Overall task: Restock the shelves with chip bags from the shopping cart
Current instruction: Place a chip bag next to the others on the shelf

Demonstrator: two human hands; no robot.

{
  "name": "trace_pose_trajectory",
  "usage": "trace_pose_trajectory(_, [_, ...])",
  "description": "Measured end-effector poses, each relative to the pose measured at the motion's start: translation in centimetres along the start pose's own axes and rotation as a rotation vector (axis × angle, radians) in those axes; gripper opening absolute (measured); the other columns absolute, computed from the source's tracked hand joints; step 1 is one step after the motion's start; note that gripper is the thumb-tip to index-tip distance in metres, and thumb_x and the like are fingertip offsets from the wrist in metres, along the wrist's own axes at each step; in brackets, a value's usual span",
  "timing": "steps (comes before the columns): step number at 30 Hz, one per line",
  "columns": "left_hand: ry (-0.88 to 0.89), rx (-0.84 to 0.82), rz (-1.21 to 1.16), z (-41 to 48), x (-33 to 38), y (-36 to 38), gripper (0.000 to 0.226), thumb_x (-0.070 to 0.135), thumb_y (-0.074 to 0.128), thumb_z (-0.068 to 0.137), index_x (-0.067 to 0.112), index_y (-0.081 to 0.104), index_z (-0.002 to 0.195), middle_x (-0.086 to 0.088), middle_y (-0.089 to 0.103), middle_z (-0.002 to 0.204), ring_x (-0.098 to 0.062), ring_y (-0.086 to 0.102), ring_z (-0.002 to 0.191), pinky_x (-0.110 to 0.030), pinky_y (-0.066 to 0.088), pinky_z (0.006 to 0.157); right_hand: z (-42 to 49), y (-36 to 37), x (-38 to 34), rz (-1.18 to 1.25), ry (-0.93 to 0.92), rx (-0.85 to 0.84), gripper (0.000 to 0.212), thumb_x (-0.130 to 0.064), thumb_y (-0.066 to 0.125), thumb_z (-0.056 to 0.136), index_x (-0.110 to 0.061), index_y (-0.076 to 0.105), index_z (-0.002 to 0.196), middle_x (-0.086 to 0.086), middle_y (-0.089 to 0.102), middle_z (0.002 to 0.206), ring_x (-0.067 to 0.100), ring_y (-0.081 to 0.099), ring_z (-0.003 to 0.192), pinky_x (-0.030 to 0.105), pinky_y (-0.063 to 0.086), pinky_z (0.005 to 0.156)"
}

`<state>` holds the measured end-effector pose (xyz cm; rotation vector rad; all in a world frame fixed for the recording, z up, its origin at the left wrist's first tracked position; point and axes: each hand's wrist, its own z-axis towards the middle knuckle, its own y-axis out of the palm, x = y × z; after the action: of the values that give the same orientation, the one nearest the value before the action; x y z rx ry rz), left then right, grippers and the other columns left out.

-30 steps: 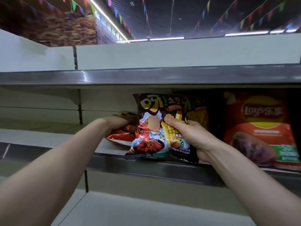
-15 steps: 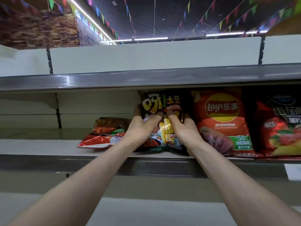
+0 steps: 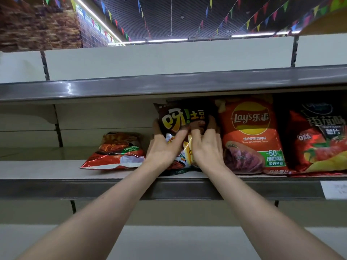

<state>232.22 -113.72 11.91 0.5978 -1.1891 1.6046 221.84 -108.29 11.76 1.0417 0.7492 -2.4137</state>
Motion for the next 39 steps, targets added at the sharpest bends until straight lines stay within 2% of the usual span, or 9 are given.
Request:
trace_pose_trajectory(4, [0.002, -0.046, -0.003, 0.2, -0.1, -0.1, 0.062, 0.055, 0.026, 0.098, 0.005, 0.064, 0.105, -0.019, 0.065, 0.108, -0.033, 0.058, 0.102, -0.039, 0.045, 0.091, -0.6, -0.5, -0.8, -0.406, -0.312, 0.016, 0.055, -0.044, 0.039, 0.100, -0.012, 0.038, 0.145, 0.021, 0.037, 0.148, 0.038, 0.046, 0.122, 0.043, 0.033, 0.100])
trace_pose_trajectory(9, [-0.044, -0.021, 0.014, 0.2, 0.0, 0.1, 0.046, 0.047, 0.034, 0.100, 0.010, 0.062, 0.098, -0.016, 0.065, 0.105, -0.030, 0.058, 0.097, -0.037, 0.043, 0.086, -0.1, 0.0, -0.3, -0.715, -0.434, -0.109, 0.047, -0.045, 0.038, 0.102, -0.019, 0.051, 0.138, 0.017, 0.036, 0.152, 0.036, 0.031, 0.141, 0.046, 0.024, 0.112])
trace_pose_trajectory(12, [-0.030, 0.098, 0.151, 0.0, 0.6, 0.1, 0.050, 0.039, 0.039, 0.097, 0.008, 0.048, 0.135, -0.023, 0.054, 0.130, -0.039, 0.051, 0.116, -0.041, 0.043, 0.096, 0.2, 0.9, 0.5, -0.701, -0.574, 0.071, 0.031, -0.028, 0.056, 0.091, -0.008, 0.068, 0.112, 0.026, 0.053, 0.136, 0.044, 0.053, 0.123, 0.050, 0.041, 0.100])
trace_pose_trajectory(18, [0.148, 0.075, 0.202, -0.2, 0.1, -0.1, 0.041, 0.035, 0.037, 0.100, 0.003, 0.061, 0.099, -0.020, 0.064, 0.092, -0.040, 0.059, 0.095, -0.037, 0.043, 0.073, -0.3, 1.1, 0.5, -0.703, -0.640, 0.029, 0.038, -0.026, 0.040, 0.088, -0.010, 0.070, 0.106, 0.022, 0.057, 0.133, 0.041, 0.054, 0.124, 0.049, 0.047, 0.096])
trace_pose_trajectory(21, [0.164, 0.077, 0.206, -0.4, 0.6, -0.7, 0.048, 0.041, 0.032, 0.102, 0.009, 0.052, 0.130, -0.022, 0.064, 0.110, -0.039, 0.057, 0.106, -0.039, 0.044, 0.085, -0.5, 0.8, 0.8, -0.677, -0.656, 0.055, 0.040, -0.027, 0.040, 0.087, -0.010, 0.068, 0.110, 0.022, 0.057, 0.133, 0.040, 0.055, 0.122, 0.050, 0.048, 0.095])
trace_pose_trajectory(24, [0.223, 0.187, 0.178, -0.6, 0.9, -2.3, 0.043, 0.040, 0.032, 0.102, 0.007, 0.059, 0.104, -0.023, 0.064, 0.106, -0.039, 0.058, 0.103, -0.040, 0.046, 0.083, -0.4, 0.6, 0.8, -0.633, -0.713, 0.152, 0.035, -0.028, 0.049, 0.086, -0.009, 0.062, 0.113, 0.021, 0.061, 0.121, 0.038, 0.059, 0.103, 0.043, 0.042, 0.089])
trace_pose_trajectory(28, [0.207, 0.262, 0.226, 0.1, 0.4, -4.8, 0.043, 0.037, 0.035, 0.102, 0.017, 0.042, 0.139, -0.019, 0.049, 0.131, -0.037, 0.051, 0.116, -0.040, 0.043, 0.097, -0.3, 0.5, 1.0, -0.622, -0.708, 0.228, 0.031, -0.029, 0.047, 0.086, -0.007, 0.061, 0.103, 0.018, 0.062, 0.092, 0.035, 0.058, 0.079, 0.042, 0.039, 0.075])
trace_pose_trajectory(31, [0.144, 0.228, 0.247, 0.9, -0.9, -6.6, 0.047, 0.044, 0.041, 0.096, 0.021, 0.046, 0.137, -0.017, 0.055, 0.124, -0.036, 0.057, 0.110, -0.046, 0.046, 0.098, -0.7, 0.4, 0.8, -0.628, -0.670, 0.112, 0.037, -0.029, 0.039, 0.088, -0.005, 0.067, 0.094, 0.018, 0.060, 0.079, 0.037, 0.058, 0.070, 0.040, 0.049, 0.066])
trace_pose_trajectory(39, [-0.035, 0.225, 0.400, 4.0, -3.9, -11.9, 0.047, 0.029, 0.060, 0.092, 0.020, 0.047, 0.135, -0.012, 0.044, 0.136, -0.033, 0.049, 0.121, -0.045, 0.045, 0.102, -2.2, 2.4, -2.1, -0.522, -0.791, 0.172, 0.036, -0.014, 0.064, 0.079, -0.005, 0.064, 0.113, 0.021, 0.059, 0.103, 0.040, 0.057, 0.090, 0.045, 0.049, 0.078])
